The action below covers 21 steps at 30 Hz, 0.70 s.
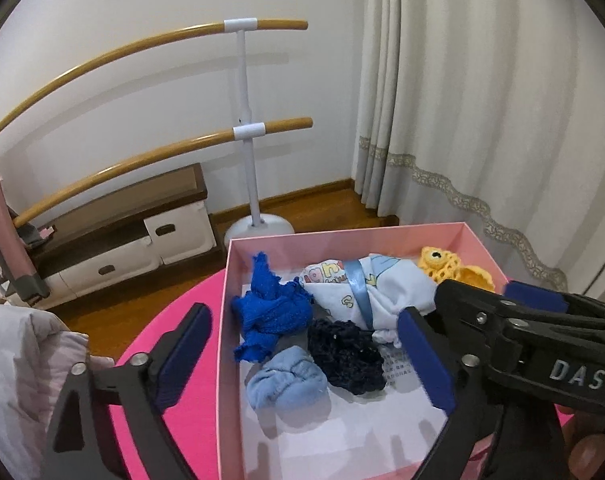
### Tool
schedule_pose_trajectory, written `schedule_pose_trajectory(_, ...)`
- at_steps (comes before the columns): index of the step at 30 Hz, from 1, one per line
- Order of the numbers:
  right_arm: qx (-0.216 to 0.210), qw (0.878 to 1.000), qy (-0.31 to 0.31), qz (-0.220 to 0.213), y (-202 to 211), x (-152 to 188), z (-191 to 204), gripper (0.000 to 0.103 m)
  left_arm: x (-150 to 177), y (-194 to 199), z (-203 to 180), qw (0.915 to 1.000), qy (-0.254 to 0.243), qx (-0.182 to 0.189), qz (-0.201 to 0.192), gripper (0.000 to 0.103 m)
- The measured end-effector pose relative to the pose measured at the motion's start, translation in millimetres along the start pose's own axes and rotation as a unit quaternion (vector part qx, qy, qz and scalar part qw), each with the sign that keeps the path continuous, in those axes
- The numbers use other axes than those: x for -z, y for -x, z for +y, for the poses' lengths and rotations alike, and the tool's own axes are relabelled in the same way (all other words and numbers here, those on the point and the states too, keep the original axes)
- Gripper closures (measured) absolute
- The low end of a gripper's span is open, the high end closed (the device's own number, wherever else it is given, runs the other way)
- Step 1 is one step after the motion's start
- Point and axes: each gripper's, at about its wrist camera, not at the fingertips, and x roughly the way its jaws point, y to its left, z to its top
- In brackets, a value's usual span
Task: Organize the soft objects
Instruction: 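Open both grippers to drop the net and cloth bundle into the box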
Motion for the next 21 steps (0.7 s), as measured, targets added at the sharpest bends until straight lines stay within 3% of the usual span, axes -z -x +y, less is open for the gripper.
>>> schedule_pose_trajectory(1,-0.002,1.0,-0.001,-0.002,2.2,0.7,-0.4,0.001,0.2,1.1,-0.6,1.0,-0.001,-0.004,-0.003,0.001)
schedule_pose_trajectory(2,-0.002,1.0,-0.001,-0.004,5.2,2.0,-0.6,0.0,-0.1,2.4,-0.8,0.9999,-0.002,-0.009,-0.007,0.0)
schedule_pose_trajectory(13,0.001,0.999,-0.007,-0.031,40.9,16.5,-1.3,0.0,30.0,43.8,-3.5,0.9994,0.003,-0.024,-0.023,0.0)
schedule_pose_trajectory(21,-0.005,0.998,-0.006,-0.064,88.1,37.9,1.6,0.0,56.0,107.5,0.5,0.9986,0.001,-0.028,-0.044,0.0)
